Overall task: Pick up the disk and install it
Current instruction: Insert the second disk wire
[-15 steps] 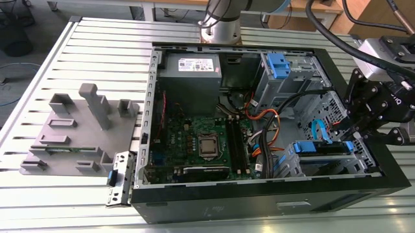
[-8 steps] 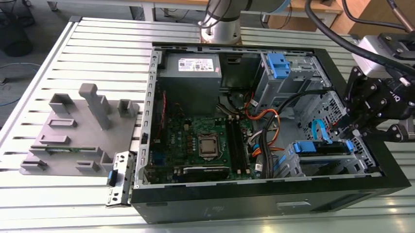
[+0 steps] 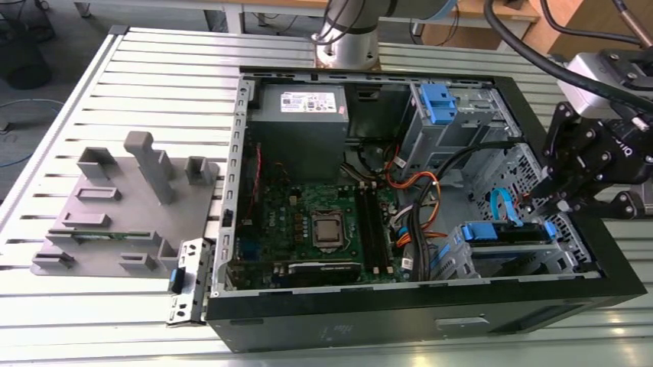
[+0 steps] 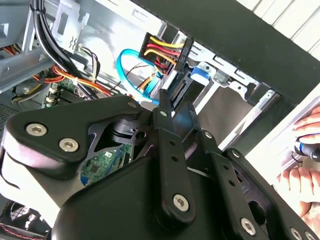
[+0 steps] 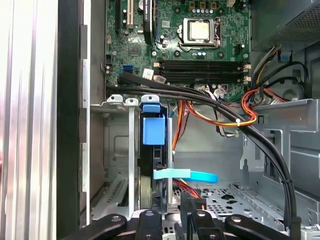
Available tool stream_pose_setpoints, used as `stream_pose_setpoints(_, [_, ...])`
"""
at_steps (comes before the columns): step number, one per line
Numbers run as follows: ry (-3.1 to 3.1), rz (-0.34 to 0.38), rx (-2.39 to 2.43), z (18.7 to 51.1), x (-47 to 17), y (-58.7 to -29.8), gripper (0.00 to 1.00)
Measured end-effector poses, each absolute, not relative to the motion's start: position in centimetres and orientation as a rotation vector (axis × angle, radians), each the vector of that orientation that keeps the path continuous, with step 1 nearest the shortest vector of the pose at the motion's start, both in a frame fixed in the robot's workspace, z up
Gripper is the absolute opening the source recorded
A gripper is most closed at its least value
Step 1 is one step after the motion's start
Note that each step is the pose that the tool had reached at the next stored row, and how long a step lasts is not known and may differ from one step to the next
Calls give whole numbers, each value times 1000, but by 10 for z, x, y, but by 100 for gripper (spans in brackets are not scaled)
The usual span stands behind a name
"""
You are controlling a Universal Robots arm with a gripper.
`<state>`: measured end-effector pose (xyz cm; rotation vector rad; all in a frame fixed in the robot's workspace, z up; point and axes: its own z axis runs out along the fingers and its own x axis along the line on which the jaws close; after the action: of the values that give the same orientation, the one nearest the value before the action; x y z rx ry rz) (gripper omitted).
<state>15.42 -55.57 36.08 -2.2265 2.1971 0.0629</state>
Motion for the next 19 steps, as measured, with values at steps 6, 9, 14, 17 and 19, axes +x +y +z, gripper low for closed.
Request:
stream_pose_setpoints(6, [2197,63,-2226,361,161,-555,29])
stream_pose_setpoints(9, [2197,63,-2227,361,165,-555,29])
stream_pose_setpoints(14, [2197,63,-2227,361,167,-555,29])
stream_pose_setpoints(17, [2197,63,-2227,360,168,-553,29])
stream_pose_setpoints(19, [2197,63,-2227,360,169,-553,29])
